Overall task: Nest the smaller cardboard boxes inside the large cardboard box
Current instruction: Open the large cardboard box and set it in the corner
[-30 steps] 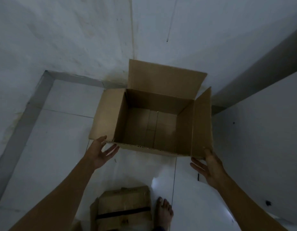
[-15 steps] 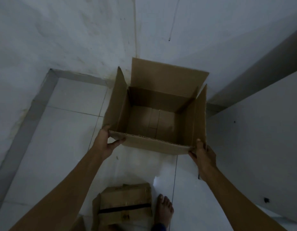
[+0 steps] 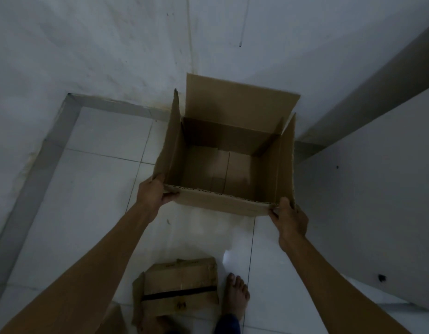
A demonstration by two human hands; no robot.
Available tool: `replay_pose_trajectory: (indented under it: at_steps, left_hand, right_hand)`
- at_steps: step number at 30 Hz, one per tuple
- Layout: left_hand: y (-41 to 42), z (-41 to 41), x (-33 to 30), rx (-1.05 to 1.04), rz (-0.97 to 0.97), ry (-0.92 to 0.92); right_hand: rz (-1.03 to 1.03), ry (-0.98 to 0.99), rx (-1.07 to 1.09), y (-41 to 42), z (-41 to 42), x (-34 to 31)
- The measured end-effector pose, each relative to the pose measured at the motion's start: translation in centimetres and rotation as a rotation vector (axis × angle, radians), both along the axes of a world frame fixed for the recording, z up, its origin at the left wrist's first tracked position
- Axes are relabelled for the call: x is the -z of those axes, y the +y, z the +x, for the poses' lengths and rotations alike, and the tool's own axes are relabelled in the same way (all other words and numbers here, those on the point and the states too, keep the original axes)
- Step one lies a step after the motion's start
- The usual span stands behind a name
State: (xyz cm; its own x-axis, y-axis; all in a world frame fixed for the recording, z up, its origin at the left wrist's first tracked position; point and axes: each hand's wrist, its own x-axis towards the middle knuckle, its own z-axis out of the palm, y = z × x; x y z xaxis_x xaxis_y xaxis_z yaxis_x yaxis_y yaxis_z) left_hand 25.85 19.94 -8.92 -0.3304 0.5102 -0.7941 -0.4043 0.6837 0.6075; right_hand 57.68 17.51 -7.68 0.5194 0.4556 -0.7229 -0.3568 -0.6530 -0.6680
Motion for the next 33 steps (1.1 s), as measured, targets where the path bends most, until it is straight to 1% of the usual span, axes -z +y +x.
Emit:
replay_pose_trajectory:
  at_steps: [4,6,9,13,14,17,23,26,30,33]
  left_hand:
    - [0.9,-0.5,-0.3,-0.007,0.014,-0.020]
    - [1.9,-0.8,-0.5,-0.010,0.034,-0.063]
    - [3.2,-1.0,-1.2,-0.031,0.068,-0.155]
    - [3.3,-0.8,-1.9,-0.015,0.092,-0.201]
    - [3.0,-0.7,-2.0,-0.004,0.086,-0.196]
    - [1.5,-0.4,-2.0,0.039,0.057,-0.151]
    - [-0.3,-0.6,-2.2,0.084,0.052,-0.093]
    - [-1.0,-0.6,-2.3,0.053,0.031,-0.066]
    - [-3.0,-0.6,-2.3,-0.028,-0.020,-0.046]
    - [-4.4,-0.2,-1.9,-0.025,-0.059,0.005]
  right_hand:
    - [0.010,0.009,-0.028,1.1,0.0,-0.6]
    - [0.018,0.019,-0.051,2.0,0.0,-0.7]
    - [0.026,0.075,-0.056,3.0,0.3,-1.0]
    - [0.009,0.173,-0.133,3.3,1.0,-1.5]
    - [-0.023,0.169,-0.180,3.1,1.2,-1.5]
    - [-0.086,0.075,-0.304,2.3,1.6,-1.7]
    - [-0.053,-0.044,-0.362,1.1,1.4,-2.3]
    - [-0.060,-0.067,-0.395,0.6,1.4,-2.3]
    - [-0.136,-0.049,-0.395,-0.4,1.2,-2.0]
    - [-0.229,-0.052,-0.391,-1.1,1.3,-1.2]
